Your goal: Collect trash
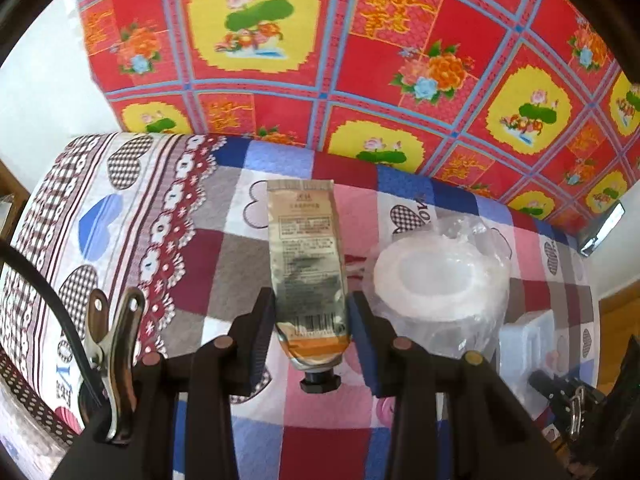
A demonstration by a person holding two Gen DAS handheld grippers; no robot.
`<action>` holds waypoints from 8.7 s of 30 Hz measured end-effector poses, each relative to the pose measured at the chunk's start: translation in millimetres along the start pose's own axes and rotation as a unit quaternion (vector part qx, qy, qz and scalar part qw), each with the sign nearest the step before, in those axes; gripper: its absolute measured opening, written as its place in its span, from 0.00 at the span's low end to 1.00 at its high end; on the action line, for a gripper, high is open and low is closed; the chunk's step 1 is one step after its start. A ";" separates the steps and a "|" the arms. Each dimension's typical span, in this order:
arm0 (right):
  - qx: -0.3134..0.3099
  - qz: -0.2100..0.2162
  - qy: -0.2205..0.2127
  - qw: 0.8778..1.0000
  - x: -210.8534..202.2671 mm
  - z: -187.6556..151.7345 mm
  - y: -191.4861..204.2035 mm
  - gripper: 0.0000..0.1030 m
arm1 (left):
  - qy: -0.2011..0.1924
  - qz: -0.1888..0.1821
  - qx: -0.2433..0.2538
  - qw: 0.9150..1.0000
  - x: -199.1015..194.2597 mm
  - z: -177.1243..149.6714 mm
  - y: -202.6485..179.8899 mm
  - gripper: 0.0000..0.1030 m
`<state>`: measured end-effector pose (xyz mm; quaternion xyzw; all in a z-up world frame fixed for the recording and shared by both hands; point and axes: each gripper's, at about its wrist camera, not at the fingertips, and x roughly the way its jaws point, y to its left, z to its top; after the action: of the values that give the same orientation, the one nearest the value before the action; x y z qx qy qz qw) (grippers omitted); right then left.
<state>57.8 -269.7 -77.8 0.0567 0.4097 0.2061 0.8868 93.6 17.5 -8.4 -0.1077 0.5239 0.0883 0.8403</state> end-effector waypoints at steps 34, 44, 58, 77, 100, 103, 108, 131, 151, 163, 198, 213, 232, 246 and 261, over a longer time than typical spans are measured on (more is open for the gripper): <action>-0.039 -0.003 -0.057 0.998 -28.5 -6.6 155.2 0.09 | -0.028 -0.010 -0.004 1.000 -59.0 -46.4 147.3 0.38; -0.051 0.011 -0.050 0.997 -14.9 -28.0 229.2 0.09 | -0.045 -0.007 -0.002 0.999 -87.4 -70.0 214.5 0.38; -0.099 0.050 -0.026 0.993 19.6 -42.0 333.0 0.09 | -0.054 0.011 -0.044 0.998 -116.6 -93.1 318.2 0.38; -0.171 0.101 -0.008 0.980 101.9 15.4 471.4 0.09 | -0.048 0.043 -0.117 0.991 -107.2 -61.0 469.6 0.38; -0.148 0.098 0.005 0.984 189.8 64.6 566.7 0.09 | 0.012 0.024 -0.139 0.990 -0.3 -2.0 626.7 0.38; -0.129 0.084 -0.003 0.988 194.2 67.5 569.0 0.09 | 0.023 0.016 -0.121 0.992 29.1 7.7 641.0 0.38; -0.082 0.057 -0.017 0.995 202.9 70.8 572.4 0.09 | 0.035 0.009 -0.074 0.997 77.0 19.7 654.9 0.38; 0.034 -0.051 -0.018 0.998 246.8 62.1 583.3 0.09 | 0.144 -0.030 0.030 0.989 316.6 -18.7 687.2 0.38; 0.032 -0.076 0.000 0.997 268.7 57.4 601.4 0.09 | 0.191 0.005 0.002 0.982 383.1 -21.5 706.8 0.38; 0.023 -0.070 0.003 0.997 274.5 64.0 604.8 0.09 | 0.178 -0.003 0.018 0.984 367.5 -42.8 689.5 0.37; -0.049 0.024 0.027 0.998 326.9 97.1 684.5 0.09 | 0.102 -0.022 -0.037 0.994 173.1 -9.9 714.1 0.60; -0.141 0.013 0.104 0.984 415.7 108.6 775.4 0.09 | 0.064 0.003 -0.082 0.995 111.9 -3.4 756.0 0.60; -0.154 -0.048 0.219 0.962 529.2 76.2 795.9 0.09 | 0.069 0.008 -0.128 0.989 107.6 -21.2 787.8 0.60; -0.111 -0.048 0.220 0.968 529.8 76.1 785.6 0.22 | 0.069 0.008 -0.119 0.991 105.2 -15.3 787.5 0.60; -0.121 0.022 0.174 0.977 459.4 83.3 796.1 0.22 | 0.072 -0.004 -0.085 0.994 87.4 7.8 767.0 0.60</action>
<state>132.5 648.6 -131.5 -0.0782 0.5282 0.2804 0.7977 -62.0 760.0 -151.6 -0.1869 0.5731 0.1217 0.7885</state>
